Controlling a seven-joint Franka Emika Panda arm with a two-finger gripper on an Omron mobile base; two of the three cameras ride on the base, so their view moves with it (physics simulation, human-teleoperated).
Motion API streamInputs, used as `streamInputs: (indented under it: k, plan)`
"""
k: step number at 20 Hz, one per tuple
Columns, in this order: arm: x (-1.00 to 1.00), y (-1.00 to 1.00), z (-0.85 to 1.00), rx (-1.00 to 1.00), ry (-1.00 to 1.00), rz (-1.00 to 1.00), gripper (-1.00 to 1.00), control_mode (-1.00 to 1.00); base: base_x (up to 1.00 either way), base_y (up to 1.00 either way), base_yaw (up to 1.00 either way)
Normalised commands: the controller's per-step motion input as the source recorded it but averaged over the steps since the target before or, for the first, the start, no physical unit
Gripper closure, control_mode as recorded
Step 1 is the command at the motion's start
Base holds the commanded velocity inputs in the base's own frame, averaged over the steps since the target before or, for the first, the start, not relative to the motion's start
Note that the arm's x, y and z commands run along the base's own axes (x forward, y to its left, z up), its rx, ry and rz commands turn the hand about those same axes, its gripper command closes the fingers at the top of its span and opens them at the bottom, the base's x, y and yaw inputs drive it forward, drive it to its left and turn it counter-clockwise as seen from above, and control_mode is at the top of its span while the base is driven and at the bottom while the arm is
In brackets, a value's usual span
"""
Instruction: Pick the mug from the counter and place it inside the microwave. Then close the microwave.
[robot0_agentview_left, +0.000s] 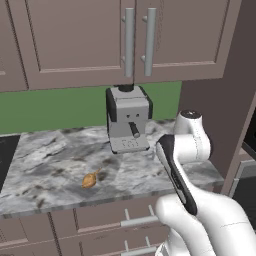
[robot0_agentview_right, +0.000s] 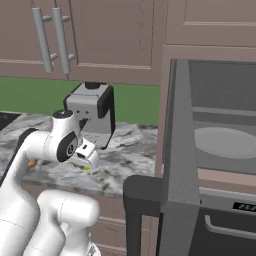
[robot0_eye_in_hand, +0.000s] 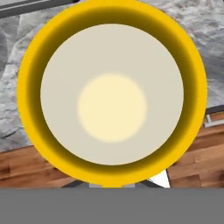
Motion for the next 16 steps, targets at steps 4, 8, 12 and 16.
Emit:
streamInputs:
  k: [4,8,12,16]
  plan:
    - [-0.60,0.49,0.52,0.00,-0.05,0.09,1.00,-1.00,0.00,0.00,0.00]
    - [-0.37,0.29,0.59,0.00,-0.10,0.09,1.00,-1.00,0.00,0.00,0.00]
    - [-0.28,0.00,0.56,0.00,-0.04,0.18,1.00,-1.00,0.00,0.00,0.00]
    - [-0.31,0.01,0.62,0.00,-0.03,0.17,1.00,-1.00,0.00,0.00,0.00]
